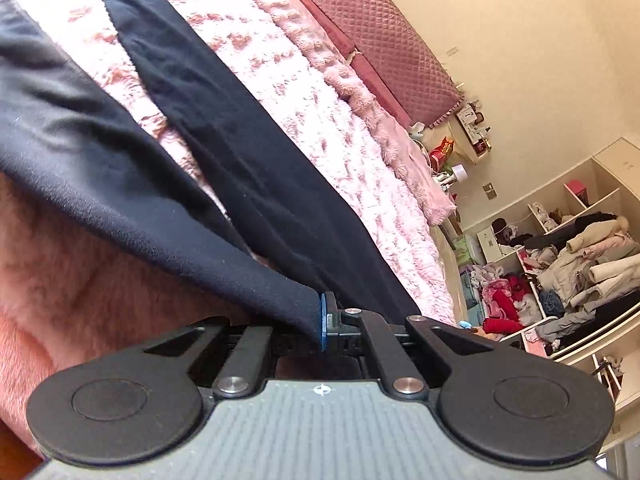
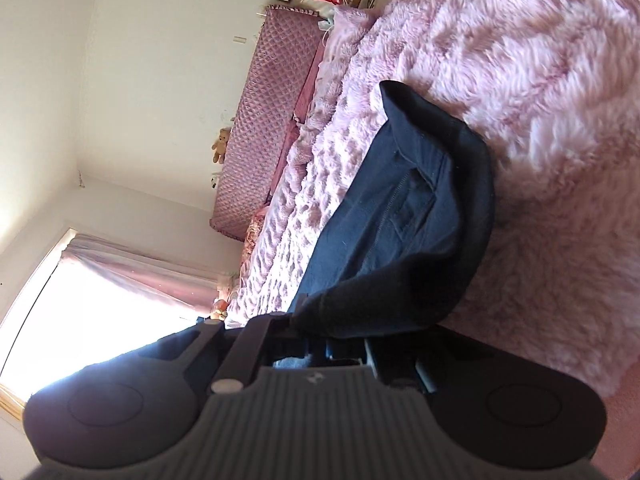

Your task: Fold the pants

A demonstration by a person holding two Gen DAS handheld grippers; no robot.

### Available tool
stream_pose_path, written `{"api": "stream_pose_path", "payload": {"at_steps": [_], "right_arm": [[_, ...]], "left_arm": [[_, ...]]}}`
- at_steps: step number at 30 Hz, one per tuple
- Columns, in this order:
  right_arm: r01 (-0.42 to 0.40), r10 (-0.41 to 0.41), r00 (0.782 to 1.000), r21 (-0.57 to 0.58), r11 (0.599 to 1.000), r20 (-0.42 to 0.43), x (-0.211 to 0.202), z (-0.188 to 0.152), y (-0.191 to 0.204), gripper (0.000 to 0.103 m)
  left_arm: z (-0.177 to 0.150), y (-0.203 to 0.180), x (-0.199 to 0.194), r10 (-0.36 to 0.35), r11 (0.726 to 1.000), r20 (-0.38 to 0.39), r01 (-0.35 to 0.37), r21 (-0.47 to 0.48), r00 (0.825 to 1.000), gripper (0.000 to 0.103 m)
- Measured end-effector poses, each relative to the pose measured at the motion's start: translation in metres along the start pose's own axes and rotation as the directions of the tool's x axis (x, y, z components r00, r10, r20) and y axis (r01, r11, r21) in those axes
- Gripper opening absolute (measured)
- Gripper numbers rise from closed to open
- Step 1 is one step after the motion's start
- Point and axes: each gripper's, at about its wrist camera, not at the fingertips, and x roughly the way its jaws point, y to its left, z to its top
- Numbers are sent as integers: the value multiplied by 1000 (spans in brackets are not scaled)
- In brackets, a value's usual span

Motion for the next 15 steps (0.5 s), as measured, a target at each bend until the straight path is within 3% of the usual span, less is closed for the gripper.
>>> {"api": "stream_pose_path", "payload": {"at_steps": [15], "right_arm": [[10, -10, 1000, -11, 1000, 16, 103, 82, -1, 2]], "left_arm": [[72, -45, 114, 105, 983, -69, -93, 160, 992, 4]]}}
